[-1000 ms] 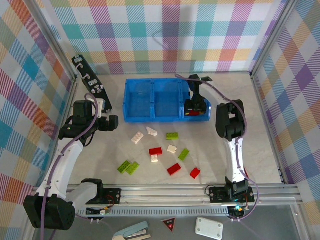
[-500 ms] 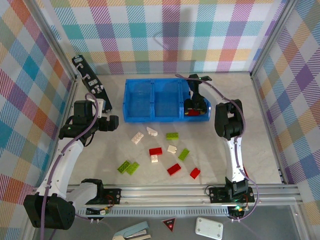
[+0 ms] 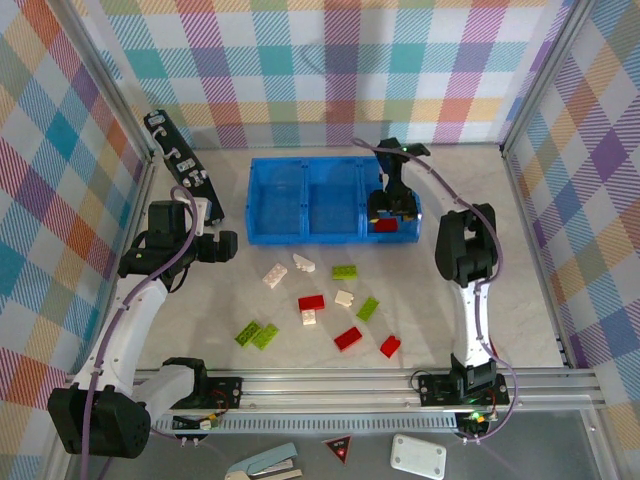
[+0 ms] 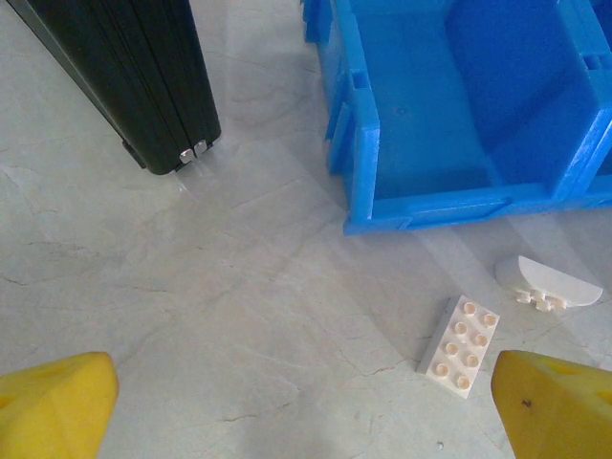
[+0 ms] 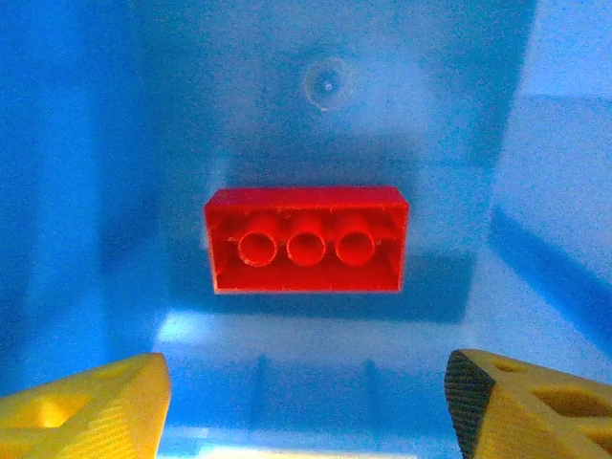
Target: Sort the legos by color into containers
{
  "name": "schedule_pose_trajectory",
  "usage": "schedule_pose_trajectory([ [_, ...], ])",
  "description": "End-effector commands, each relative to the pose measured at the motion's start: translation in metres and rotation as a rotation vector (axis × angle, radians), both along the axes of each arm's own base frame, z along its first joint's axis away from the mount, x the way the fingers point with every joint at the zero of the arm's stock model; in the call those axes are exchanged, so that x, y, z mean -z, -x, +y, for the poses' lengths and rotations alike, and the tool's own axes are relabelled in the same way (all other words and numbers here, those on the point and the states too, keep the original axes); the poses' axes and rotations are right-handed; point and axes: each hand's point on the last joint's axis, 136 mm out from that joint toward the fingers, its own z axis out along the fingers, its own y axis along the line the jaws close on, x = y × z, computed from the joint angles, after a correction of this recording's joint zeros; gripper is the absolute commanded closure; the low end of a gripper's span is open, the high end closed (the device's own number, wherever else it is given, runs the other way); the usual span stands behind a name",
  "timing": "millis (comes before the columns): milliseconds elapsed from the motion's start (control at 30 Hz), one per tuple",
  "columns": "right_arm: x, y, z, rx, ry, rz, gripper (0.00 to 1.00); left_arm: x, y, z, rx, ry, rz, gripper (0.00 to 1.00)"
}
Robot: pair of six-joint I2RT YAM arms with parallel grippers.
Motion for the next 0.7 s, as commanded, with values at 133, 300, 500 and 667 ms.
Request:
schedule_pose_trajectory([
  [133, -0.038, 0.033, 0.007, -0.008, -0.016, -0.025, 0.24, 0.0, -0.003, 0.002, 0.001, 0.0, -0.006, 0.01],
  [300, -0.047, 0.054, 0.012, -0.001, -0.022, -0.035, 0.24, 0.0, -0.005, 0.002, -0.004, 0.004, -0.007, 0.01],
  [500, -0.045, 0.084, 0.025, 0.051, -0.05, -0.06, 0.25, 0.001, -0.005, 0.0, 0.001, 0.01, -0.004, 0.01],
  [667, -0.033, 0.108, 0.044, 0.07, -0.056, -0.052, 0.25, 0.001, -0.005, -0.002, 0.009, 0.018, 0.0, 0.01],
])
